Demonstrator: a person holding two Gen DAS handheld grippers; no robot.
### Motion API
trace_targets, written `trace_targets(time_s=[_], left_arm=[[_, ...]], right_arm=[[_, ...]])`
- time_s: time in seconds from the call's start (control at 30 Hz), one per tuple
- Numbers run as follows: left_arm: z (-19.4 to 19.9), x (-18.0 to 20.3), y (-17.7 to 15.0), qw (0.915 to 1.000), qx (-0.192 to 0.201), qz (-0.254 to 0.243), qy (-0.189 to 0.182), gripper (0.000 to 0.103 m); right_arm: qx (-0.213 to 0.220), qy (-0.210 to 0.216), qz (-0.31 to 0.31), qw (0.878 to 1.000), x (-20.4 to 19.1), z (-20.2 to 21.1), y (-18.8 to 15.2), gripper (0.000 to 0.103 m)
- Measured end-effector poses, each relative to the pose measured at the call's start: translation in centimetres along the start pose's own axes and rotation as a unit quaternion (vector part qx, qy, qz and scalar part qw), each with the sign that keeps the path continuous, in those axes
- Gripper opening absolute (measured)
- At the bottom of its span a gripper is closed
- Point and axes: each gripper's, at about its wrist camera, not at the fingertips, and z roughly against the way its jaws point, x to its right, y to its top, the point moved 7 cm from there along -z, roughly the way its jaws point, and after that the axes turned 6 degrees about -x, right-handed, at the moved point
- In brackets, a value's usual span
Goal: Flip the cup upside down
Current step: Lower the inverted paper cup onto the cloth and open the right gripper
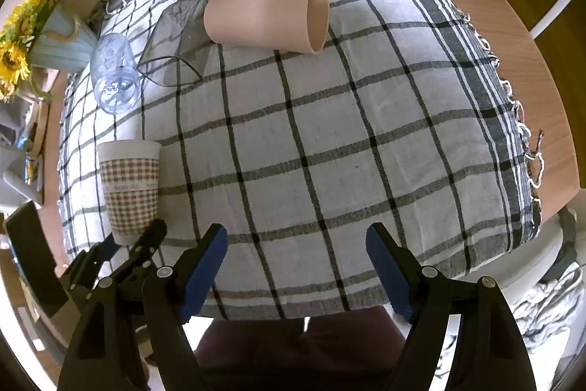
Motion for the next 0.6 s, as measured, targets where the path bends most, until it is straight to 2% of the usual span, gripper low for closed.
trace_targets(time_s=[0.3, 0.6], left_arm=[[2.8, 0.5, 0.3, 0.9999, 0.012, 0.000, -0.011, 0.052], [3.5, 1.4, 2.3, 0.9996, 0.026, -0.010, -0.008, 0.052]], right_arm=[[0.004, 0.021, 0.001, 1.000, 0.1, 0.2, 0.2, 0.078], [0.015, 0.037, -0.003, 0.999, 0.0, 0.8, 1.1, 0.078]])
